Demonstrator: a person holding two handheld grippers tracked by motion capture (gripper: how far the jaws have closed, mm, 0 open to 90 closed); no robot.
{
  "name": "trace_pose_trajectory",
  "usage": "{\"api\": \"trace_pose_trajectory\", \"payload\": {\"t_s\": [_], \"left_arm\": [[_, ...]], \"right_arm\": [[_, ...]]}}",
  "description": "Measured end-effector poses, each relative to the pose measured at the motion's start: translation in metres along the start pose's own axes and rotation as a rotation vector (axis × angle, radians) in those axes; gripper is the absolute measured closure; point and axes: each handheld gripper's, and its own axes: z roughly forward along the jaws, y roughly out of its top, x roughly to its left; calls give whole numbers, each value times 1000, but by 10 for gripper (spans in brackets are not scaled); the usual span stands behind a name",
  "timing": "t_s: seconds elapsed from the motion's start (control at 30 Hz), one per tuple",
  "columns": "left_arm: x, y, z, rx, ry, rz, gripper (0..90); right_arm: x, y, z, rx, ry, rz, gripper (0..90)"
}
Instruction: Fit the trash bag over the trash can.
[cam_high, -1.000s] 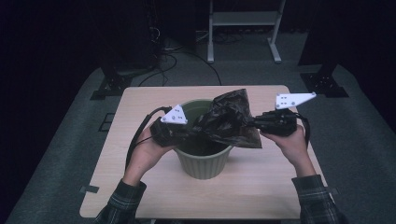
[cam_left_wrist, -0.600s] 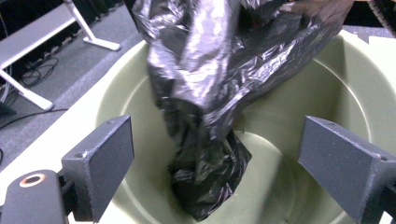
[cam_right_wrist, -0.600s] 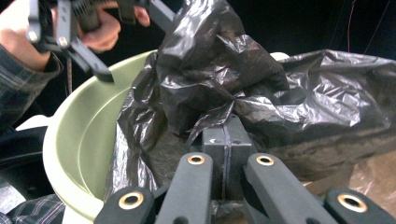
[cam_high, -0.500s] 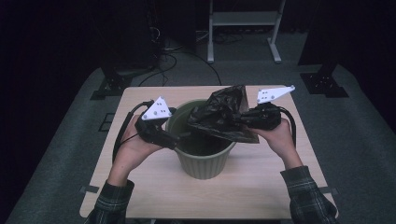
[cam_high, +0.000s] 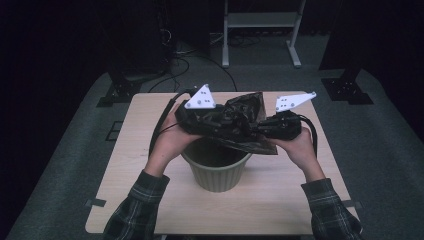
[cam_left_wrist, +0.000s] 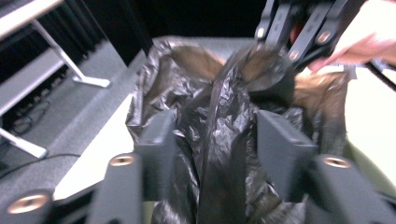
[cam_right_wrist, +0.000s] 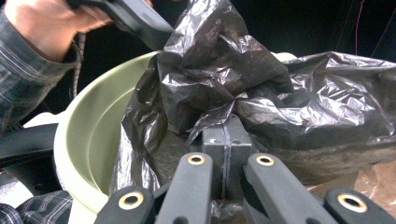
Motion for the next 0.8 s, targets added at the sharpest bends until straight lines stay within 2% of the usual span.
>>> {"api": "trace_pose_trajectory", "payload": {"t_s": [0.03,0.07,0.1,0.13,0.17,0.23,0.37,0.5,0.6,0.73,0.8], "left_arm": [[1,-2,7,41,-12,1,576],[2,-5,10,65,-24,-8,676],[3,-8,11,79,-32,-22,736],[3,-14,12,103,-55,-37,785],[4,-16,12,110,-60,-44,833],[3,-26,9,138,-71,-57,874],[0,-38,-1,142,-82,-71,886],[-5,-45,-9,153,-85,-60,885],[-11,-48,-5,191,-96,-39,886],[-16,-51,2,201,-125,-26,883],[-19,-51,6,206,-131,-16,872]], "right_arm": [[0,0,0,-2,0,-1,900],[1,0,-3,-8,-5,-6,900],[1,1,-5,-10,-9,-7,900],[1,1,-7,-13,-14,-9,900],[1,1,-11,-28,-22,-11,900],[0,1,-15,-40,-32,-7,900],[-2,1,-19,-79,-47,-1,900],[-1,4,-16,-123,-50,1,900],[-1,13,-11,-145,-52,-4,900],[-3,25,-6,-171,-65,-9,900],[-5,32,-3,-181,-51,-4,900]]}}
